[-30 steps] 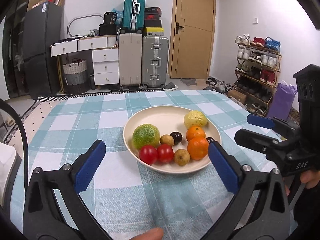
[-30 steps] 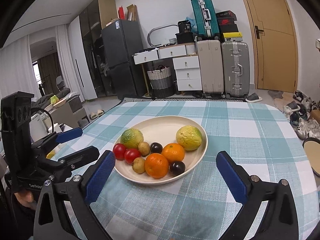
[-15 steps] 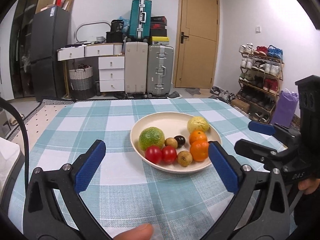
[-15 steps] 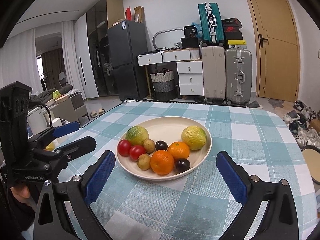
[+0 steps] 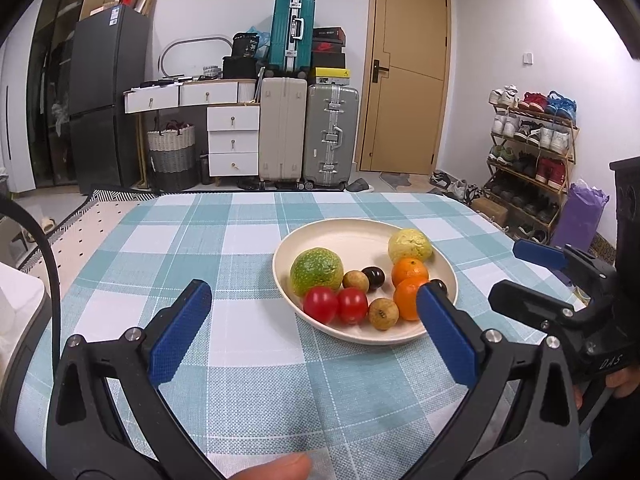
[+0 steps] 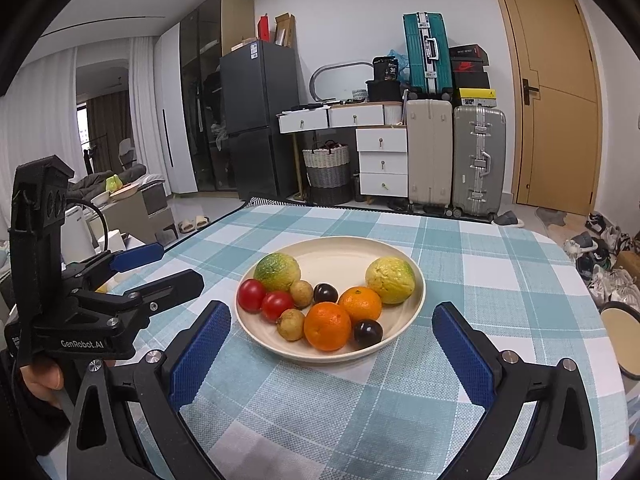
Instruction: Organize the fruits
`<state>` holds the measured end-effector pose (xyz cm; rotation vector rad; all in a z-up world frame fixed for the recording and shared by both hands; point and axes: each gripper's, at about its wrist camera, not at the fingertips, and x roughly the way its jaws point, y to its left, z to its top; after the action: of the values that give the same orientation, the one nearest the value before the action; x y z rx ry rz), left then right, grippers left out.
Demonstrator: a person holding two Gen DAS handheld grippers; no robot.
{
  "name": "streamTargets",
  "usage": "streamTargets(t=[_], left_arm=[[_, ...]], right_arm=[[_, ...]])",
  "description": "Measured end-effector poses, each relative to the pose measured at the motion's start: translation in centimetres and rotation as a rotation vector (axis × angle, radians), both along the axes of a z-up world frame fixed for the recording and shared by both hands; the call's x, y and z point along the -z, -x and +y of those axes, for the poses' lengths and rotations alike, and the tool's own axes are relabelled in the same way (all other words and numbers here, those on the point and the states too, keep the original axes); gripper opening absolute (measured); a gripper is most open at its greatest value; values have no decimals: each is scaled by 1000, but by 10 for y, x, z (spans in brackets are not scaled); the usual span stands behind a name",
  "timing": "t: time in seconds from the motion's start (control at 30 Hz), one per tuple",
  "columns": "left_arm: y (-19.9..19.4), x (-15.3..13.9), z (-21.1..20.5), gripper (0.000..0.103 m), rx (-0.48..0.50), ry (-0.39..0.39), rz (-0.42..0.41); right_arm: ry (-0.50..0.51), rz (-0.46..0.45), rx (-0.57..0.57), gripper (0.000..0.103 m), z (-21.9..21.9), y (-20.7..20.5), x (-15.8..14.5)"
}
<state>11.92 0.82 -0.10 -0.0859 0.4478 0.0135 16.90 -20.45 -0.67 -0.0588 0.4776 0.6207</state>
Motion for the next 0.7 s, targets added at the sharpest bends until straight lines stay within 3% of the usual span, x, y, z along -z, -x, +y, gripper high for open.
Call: streamTargets(t=[0.7], left_arm=[[-1,1,-1,102,3,-6,-2]], right_arm=[[-3,4,0,103,0,-1,0]])
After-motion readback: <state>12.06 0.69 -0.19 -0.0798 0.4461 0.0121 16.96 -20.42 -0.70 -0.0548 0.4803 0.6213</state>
